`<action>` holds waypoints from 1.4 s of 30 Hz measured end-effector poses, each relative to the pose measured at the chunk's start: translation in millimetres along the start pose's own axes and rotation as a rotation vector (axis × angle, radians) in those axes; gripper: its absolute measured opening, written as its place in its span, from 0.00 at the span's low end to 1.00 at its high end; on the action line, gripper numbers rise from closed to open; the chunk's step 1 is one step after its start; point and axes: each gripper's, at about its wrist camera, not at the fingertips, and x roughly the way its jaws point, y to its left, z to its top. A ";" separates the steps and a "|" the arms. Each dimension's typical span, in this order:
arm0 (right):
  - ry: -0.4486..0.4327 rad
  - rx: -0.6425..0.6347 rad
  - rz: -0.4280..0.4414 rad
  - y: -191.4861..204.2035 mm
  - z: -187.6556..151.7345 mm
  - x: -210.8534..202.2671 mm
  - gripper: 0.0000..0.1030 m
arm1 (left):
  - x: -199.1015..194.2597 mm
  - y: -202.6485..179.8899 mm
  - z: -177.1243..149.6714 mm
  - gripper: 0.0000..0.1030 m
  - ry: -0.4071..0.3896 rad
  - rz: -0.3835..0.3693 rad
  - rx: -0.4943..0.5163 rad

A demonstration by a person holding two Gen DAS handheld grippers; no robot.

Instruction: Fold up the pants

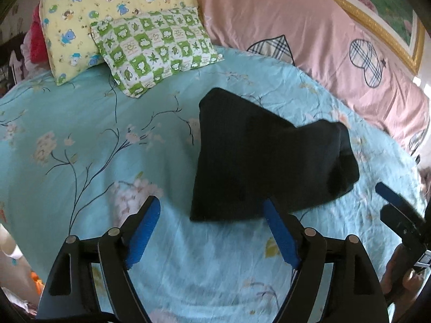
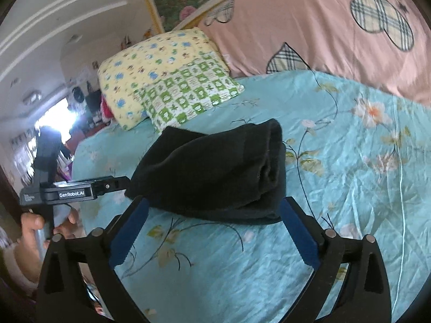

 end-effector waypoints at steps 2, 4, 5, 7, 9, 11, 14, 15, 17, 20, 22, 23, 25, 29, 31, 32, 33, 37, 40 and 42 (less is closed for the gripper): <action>0.003 -0.022 -0.026 5.7 -4.9 0.3 0.96 | -2.5 -4.3 -7.1 0.78 -0.006 0.029 0.028; 0.007 -0.035 -0.041 10.0 -10.8 1.3 0.96 | -6.2 -9.5 -14.8 0.78 -0.012 0.046 0.060; 0.006 -0.037 -0.049 11.1 -12.7 0.8 0.96 | -7.5 -11.5 -17.0 0.78 -0.014 0.052 0.070; 0.009 -0.036 -0.062 12.6 -17.7 1.1 0.96 | -9.9 -15.8 -22.0 0.78 -0.018 0.060 0.092; 0.008 -0.034 -0.093 14.1 -21.8 0.1 0.96 | -9.3 -18.0 -23.5 0.79 -0.015 0.060 0.105; -0.001 -0.029 -0.095 15.4 -22.2 -3.2 0.96 | -9.8 -21.6 -26.8 0.79 -0.008 0.059 0.118; -0.025 -0.028 -0.111 18.5 -22.4 -9.9 0.96 | -11.7 -25.5 -30.5 0.79 -0.009 0.067 0.135; -0.035 -0.028 -0.115 18.9 -23.4 -12.4 0.96 | -12.1 -26.0 -31.3 0.79 -0.012 0.066 0.139; -0.042 -0.030 -0.125 18.9 -25.8 -14.2 0.98 | -12.2 -25.4 -31.4 0.79 -0.015 0.069 0.141; -0.044 -0.032 -0.149 18.2 -28.7 -13.3 0.99 | -11.7 -25.7 -31.4 0.79 -0.014 0.068 0.139; -0.032 -0.041 -0.161 19.7 -29.3 -9.7 0.99 | -11.3 -27.0 -31.4 0.79 -0.014 0.077 0.147; -0.023 -0.052 -0.169 21.3 -30.4 -7.3 0.99 | -11.0 -27.1 -31.3 0.79 -0.013 0.080 0.149; -0.009 -0.075 -0.175 25.2 -32.4 -3.6 0.99 | -11.2 -26.8 -31.3 0.79 -0.013 0.081 0.149; 0.009 -0.115 -0.176 32.2 -34.7 1.0 0.99 | -11.8 -25.5 -31.1 0.79 -0.017 0.091 0.149; 0.018 -0.125 -0.178 34.0 -35.4 2.9 0.99 | -11.7 -25.4 -30.7 0.79 -0.022 0.101 0.156; 0.021 -0.127 -0.177 34.4 -35.6 3.7 0.99 | -12.0 -25.7 -30.7 0.79 -0.025 0.103 0.160; 0.023 -0.130 -0.174 35.3 -35.6 4.1 0.99 | -12.5 -26.0 -30.7 0.79 -0.027 0.105 0.164; 0.030 -0.141 -0.155 37.3 -35.5 5.6 0.99 | -13.9 -28.4 -30.2 0.80 -0.038 0.116 0.180; 0.036 -0.142 -0.154 37.4 -35.9 6.9 0.99 | -14.0 -29.4 -29.7 0.80 -0.041 0.116 0.184; 0.036 -0.141 -0.153 37.1 -36.2 7.0 0.99 | -14.6 -30.9 -30.8 0.80 -0.045 0.121 0.193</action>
